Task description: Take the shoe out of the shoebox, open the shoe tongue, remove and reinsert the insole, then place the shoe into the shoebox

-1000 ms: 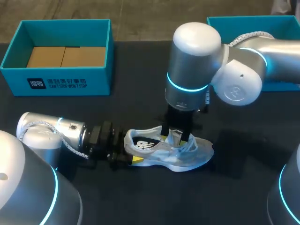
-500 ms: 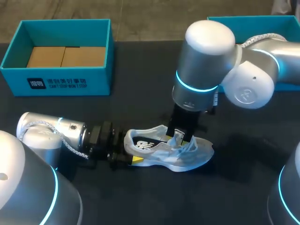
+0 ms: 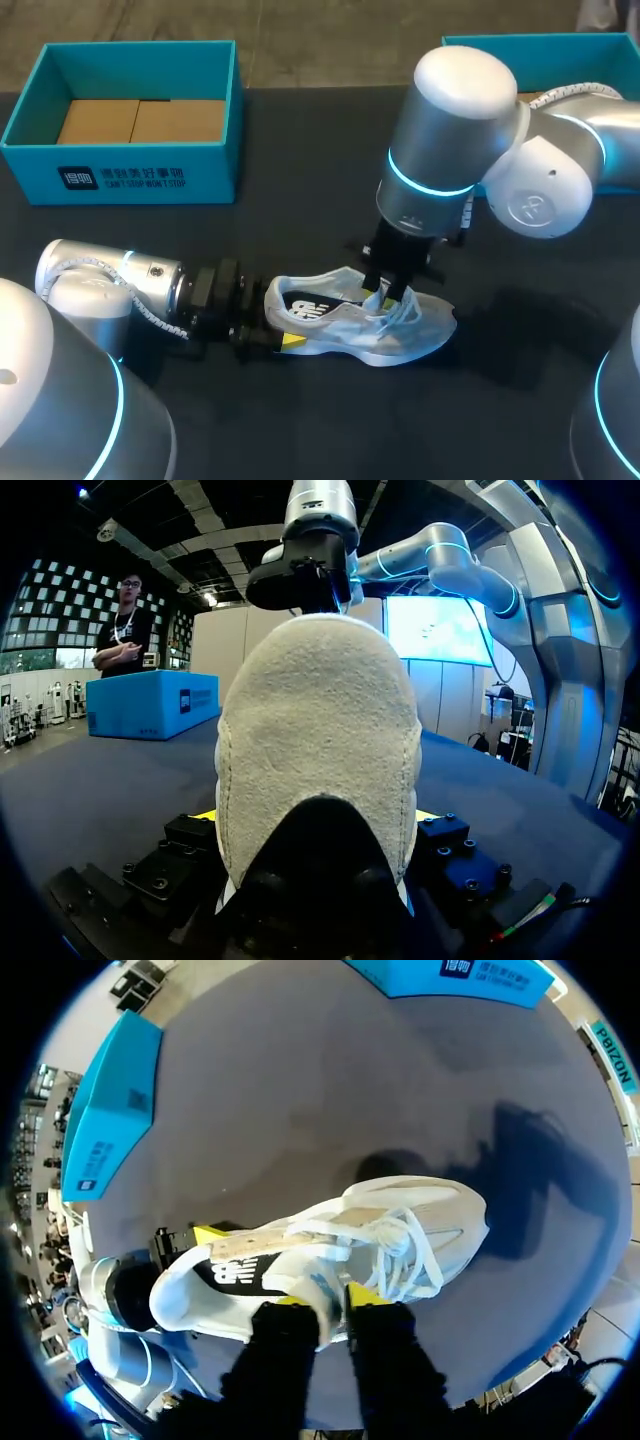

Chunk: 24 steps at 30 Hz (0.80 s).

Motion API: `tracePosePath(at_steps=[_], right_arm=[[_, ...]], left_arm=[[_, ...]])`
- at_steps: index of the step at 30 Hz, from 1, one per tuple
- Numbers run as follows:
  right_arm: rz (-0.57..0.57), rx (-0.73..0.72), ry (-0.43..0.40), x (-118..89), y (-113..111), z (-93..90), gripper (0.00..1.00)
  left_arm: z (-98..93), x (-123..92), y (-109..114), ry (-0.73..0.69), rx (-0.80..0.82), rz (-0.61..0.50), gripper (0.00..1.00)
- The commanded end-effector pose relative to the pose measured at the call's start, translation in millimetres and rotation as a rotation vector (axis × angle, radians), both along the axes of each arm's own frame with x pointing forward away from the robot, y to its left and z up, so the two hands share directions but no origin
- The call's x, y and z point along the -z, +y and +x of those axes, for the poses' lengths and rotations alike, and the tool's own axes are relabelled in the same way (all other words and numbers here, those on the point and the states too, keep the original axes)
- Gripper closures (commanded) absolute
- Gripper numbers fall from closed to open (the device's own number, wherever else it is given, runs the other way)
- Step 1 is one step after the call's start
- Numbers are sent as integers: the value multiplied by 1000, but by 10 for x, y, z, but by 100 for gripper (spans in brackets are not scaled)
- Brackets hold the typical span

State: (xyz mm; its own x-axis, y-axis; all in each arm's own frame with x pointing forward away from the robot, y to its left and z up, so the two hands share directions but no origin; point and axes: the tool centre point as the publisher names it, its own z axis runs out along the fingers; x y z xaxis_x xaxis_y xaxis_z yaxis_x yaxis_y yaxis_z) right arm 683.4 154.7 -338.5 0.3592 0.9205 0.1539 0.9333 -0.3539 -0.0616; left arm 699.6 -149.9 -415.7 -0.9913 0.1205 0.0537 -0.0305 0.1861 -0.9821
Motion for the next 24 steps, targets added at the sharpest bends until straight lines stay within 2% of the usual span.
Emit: tracePosePath(at_steps=[1, 4, 12, 16, 24], right_arm=[[-10, 114, -4, -76, 10, -82, 100], [9, 105, -14, -141, -33, -111, 100], [229, 10, -54, -209, -354, -133, 100], [277, -16, -55, -192, -481, -128, 100], [361, -156, -71, -190, -587, -82, 100]], left_arm=[[-17, 29, -24, 1, 0, 2, 100], [-17, 29, -24, 1, 0, 2, 100], [-17, 29, -24, 1, 0, 2, 100], [-17, 29, -24, 1, 0, 2, 100], [-17, 29, -24, 1, 0, 2, 100]])
